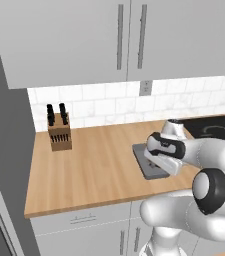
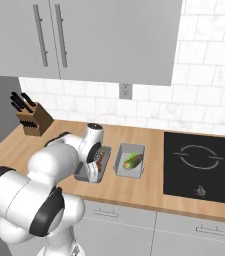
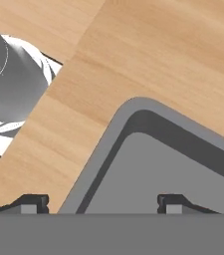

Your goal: Take the meat container that has the steak and place it on the second highest rack of the freezer. Then take the vegetable container that has the lemon wedge and cucumber and place it on the highest rack of the freezer.

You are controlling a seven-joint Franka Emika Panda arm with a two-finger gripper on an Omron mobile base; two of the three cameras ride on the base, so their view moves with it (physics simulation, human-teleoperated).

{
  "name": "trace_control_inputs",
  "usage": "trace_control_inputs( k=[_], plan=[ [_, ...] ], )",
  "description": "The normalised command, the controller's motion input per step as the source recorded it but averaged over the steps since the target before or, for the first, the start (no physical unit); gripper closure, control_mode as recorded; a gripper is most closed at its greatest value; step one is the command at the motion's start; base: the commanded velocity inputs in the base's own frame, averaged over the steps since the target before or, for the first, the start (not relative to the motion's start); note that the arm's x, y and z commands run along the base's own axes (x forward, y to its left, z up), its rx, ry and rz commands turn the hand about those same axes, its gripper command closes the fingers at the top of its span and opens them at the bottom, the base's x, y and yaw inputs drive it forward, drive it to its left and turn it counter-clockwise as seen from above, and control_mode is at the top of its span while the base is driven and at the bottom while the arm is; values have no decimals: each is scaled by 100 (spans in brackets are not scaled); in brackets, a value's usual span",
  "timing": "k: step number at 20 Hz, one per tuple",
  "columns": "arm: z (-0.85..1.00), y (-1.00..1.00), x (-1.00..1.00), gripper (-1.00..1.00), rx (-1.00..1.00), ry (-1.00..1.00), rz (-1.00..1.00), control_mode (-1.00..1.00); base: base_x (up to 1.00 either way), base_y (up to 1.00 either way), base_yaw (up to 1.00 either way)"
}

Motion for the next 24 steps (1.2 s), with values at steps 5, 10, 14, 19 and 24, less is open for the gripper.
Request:
trace_control_inputs(
  k=[5, 10, 14, 19, 24],
  plan=[
    [-23, 0, -3, -100, 0, -5, 0, -100, 0, 0, 0],
    [-26, 0, 0, -100, 0, -3, 0, -100, 0, 0, 0],
    [-18, 0, 0, -100, 0, -3, 0, -100, 0, 0, 0],
    [-11, 0, 0, 100, 0, -1, -1, -100, 0, 0, 0],
    [0, 0, 0, 100, 0, 0, 0, -100, 0, 0, 0]
  ],
)
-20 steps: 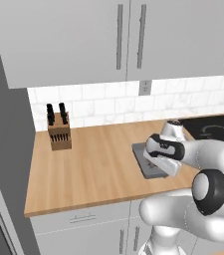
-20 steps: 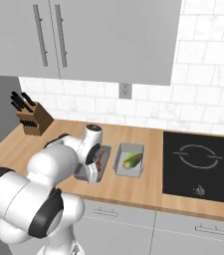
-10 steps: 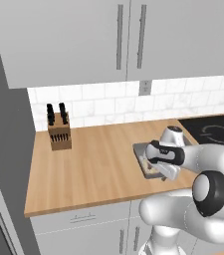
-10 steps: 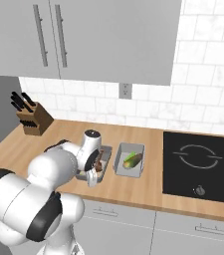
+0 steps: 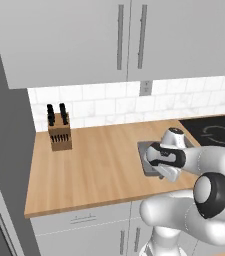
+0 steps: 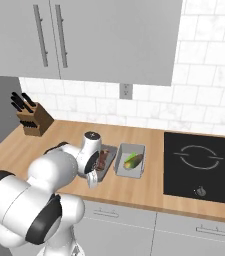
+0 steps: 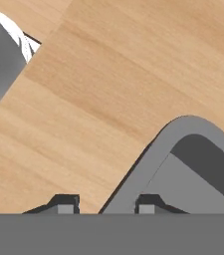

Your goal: Take the meat container that has the steak and place it on the second highest rack of the freezer. Then take the vegetable container that has the lemon wedge and cucumber and place it on the highest rack of the freezer.

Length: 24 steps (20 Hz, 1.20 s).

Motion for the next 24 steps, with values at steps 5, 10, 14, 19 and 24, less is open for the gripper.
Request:
trace_control_inputs(
  k=[5, 10, 14, 19, 24],
  plan=[
    [0, 0, -2, 100, 0, -1, 0, -100, 0, 0, 0],
    [4, 0, 0, 100, 0, 0, -6, -100, 0, 0, 0],
    [38, 0, 0, 100, 0, 3, -13, -100, 0, 0, 0],
    [61, 1, 0, 100, -1, 5, -15, -100, 0, 0, 0],
    [65, 3, 0, 100, -4, 8, -16, -100, 0, 0, 0]
  ],
)
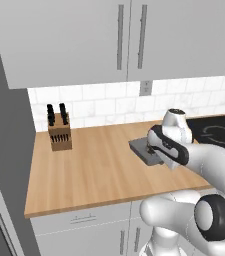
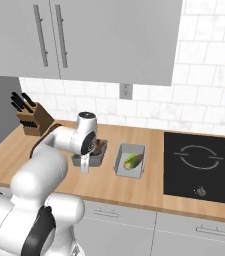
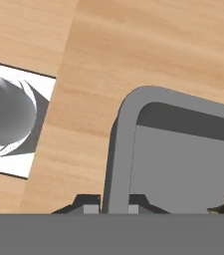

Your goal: Take the meat container that has the steak and place it on the second highest rack of the freezer. Then take the vegetable container that has the lemon wedge and cucumber and place it on the highest rack of the freezer.

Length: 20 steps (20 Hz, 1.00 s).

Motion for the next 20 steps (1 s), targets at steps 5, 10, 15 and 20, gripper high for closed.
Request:
trace_control_inputs(
  k=[5, 10, 15, 20],
  plan=[
    [71, 11, 0, 100, -6, 7, -19, -100, 0, 0, 0],
    [72, 10, -21, 100, -5, 2, -18, -100, 0, 0, 0],
    [71, 0, -38, 100, 0, 0, -14, -100, 0, 0, 0],
    [56, 0, -35, 100, 0, -1, -3, -100, 0, 0, 0]
  ],
)
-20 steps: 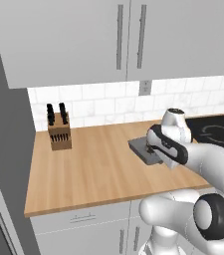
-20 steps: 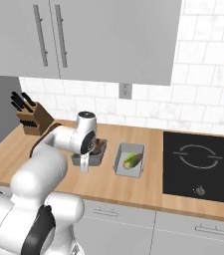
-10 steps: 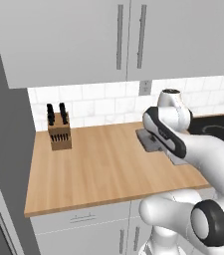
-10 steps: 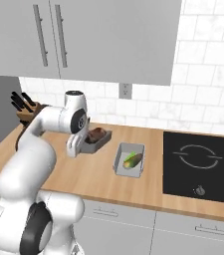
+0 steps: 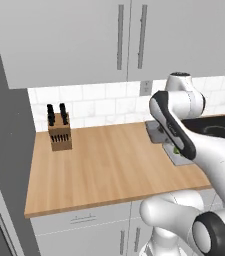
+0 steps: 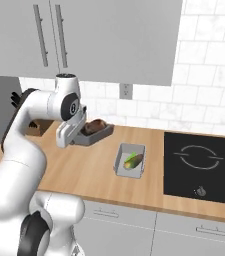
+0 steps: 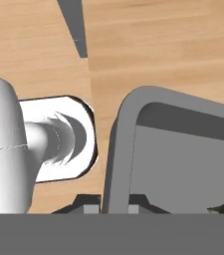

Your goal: Take the meat container that has the steak and place it on the second highest rack of the freezer. Then take the vegetable container that has the lemon wedge and cucumber and place it on the highest rack of the freezer.

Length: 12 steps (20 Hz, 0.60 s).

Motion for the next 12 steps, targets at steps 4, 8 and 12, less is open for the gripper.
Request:
trace_control_inputs(
  k=[4, 8, 12],
  plan=[
    [34, 0, -34, 100, 0, 0, 10, -100, 0, 0, 0],
    [28, 0, -50, 100, 0, -3, 15, -100, 0, 0, 0],
    [29, 0, -70, 100, 0, -21, 6, -100, 0, 0, 0]
  ],
)
